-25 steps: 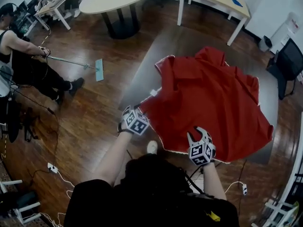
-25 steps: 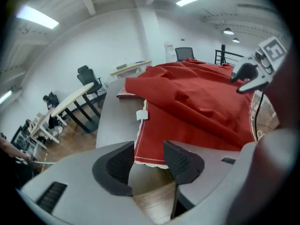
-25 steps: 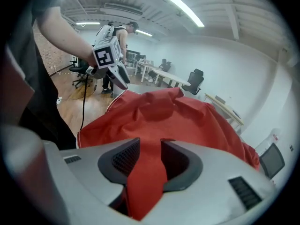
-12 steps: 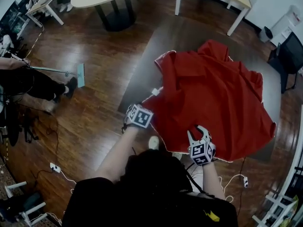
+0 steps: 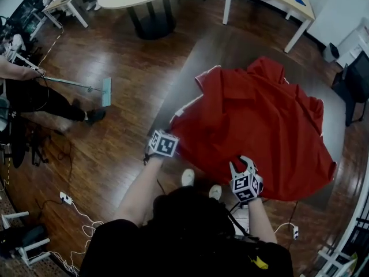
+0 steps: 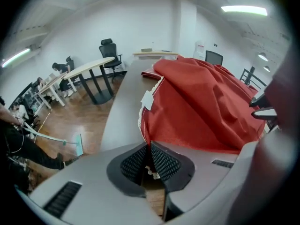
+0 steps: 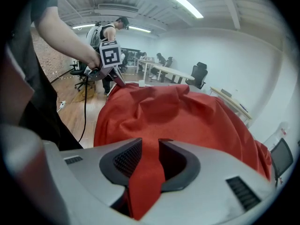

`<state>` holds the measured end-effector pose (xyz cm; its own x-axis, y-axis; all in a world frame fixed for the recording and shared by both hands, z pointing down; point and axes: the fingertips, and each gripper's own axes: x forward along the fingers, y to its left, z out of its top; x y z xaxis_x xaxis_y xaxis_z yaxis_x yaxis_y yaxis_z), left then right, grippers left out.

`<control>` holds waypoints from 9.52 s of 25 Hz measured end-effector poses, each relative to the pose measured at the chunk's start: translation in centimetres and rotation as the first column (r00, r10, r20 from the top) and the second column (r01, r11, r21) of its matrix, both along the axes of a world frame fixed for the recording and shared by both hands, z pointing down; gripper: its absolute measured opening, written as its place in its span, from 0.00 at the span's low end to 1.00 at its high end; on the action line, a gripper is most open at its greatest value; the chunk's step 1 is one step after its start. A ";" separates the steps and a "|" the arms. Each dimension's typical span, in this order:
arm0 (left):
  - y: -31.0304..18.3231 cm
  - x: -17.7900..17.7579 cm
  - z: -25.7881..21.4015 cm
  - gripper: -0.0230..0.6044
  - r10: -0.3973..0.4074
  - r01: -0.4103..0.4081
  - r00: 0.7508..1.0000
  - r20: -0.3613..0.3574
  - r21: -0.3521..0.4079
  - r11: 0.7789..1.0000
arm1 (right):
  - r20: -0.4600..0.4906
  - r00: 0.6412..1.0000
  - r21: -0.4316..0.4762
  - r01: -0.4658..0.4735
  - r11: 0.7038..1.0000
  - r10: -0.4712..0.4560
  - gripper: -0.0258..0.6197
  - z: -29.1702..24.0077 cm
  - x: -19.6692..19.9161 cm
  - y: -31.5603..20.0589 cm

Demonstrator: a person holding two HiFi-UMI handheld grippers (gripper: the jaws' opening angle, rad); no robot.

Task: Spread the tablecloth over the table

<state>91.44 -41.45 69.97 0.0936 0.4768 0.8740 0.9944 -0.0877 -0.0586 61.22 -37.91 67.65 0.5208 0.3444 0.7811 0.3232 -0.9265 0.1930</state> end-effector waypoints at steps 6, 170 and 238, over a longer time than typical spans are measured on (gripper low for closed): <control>-5.9 3.3 -1.8 0.07 -0.216 0.214 0.976 -0.017 -0.075 0.974 | 0.011 0.989 -0.010 0.145 0.989 -0.145 0.23 0.5 3.1 -0.3; 9.9 -87.6 -5.2 0.08 0.899 -0.845 0.400 0.179 -0.309 0.437 | -0.367 0.155 0.579 -0.733 0.356 0.917 0.06 -1.2 -62.8 3.8; 7.4 -109.3 -25.3 0.04 0.927 -0.337 0.373 0.042 -0.925 0.177 | -0.823 0.258 -0.141 -0.956 0.258 0.507 0.05 -24.5 -94.3 -3.0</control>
